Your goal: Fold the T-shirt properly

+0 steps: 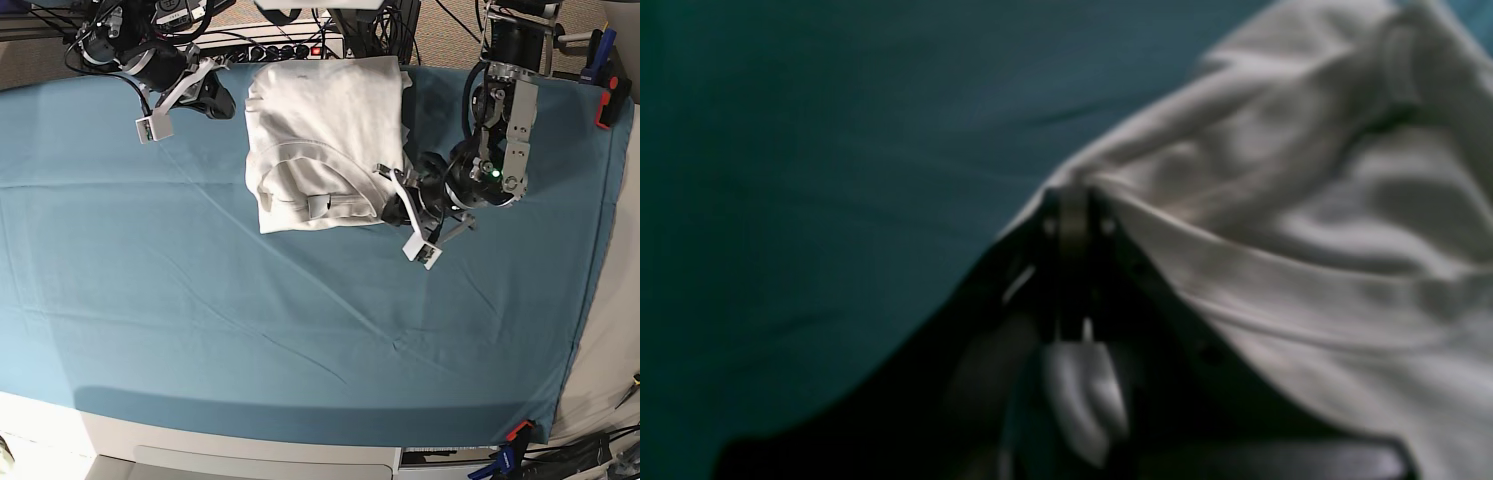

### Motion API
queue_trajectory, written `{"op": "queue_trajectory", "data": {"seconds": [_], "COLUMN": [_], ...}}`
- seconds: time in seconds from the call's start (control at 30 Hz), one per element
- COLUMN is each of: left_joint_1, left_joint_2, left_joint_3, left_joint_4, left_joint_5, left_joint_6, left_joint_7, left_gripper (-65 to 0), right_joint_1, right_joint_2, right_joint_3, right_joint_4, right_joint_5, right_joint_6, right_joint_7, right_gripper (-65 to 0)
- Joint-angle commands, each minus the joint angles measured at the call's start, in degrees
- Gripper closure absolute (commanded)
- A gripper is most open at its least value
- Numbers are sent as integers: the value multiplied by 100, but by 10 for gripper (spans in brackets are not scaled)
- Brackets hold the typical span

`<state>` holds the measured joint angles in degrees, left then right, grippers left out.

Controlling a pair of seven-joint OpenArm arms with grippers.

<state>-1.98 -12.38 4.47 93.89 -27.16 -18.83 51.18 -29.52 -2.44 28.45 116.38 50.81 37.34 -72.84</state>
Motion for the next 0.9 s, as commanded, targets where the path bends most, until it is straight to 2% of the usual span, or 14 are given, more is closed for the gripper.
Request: {"op": "queue_trajectory", "data": {"seconds": [0.0, 0.13, 0.27, 0.4, 0.57, 0.67, 0.87], "left_joint_1": [-157, -304, -426, -385, 24, 505, 1934], "left_joint_2": [-4, -59, -343, -649, -1021, -1099, -1113], "left_joint_3": [-15, -33, -173, -662, -1451, -1908, -2721], "left_joint_4": [90, 90, 188, 544, 898, 1093, 1873], "left_joint_5": [44, 518, 557, 503, 9, -297, -1137], "left_joint_6": [20, 341, 476, 494, 487, 452, -13], "left_joint_7": [-155, -170, -50, 332, 560, 743, 1029], "left_gripper": [0, 0, 0, 0, 0, 0, 0], "right_joint_1": [-15, -13, -17, -46, -197, -385, -793], "right_joint_2": [24, 68, 409, 763, 1047, 1137, 1165], "right_joint_3": [17, 17, 68, 570, 1335, 1626, 1738], "right_joint_4": [118, 118, 118, 118, 118, 118, 118], "right_joint_5": [118, -7, -343, -369, -35, 90, 229], "right_joint_6": [15, 17, 15, 11, 11, 11, 13], "right_joint_7": [116, 199, 256, 258, 251, 240, 210], "right_gripper": [0, 0, 0, 0, 0, 0, 0]}}
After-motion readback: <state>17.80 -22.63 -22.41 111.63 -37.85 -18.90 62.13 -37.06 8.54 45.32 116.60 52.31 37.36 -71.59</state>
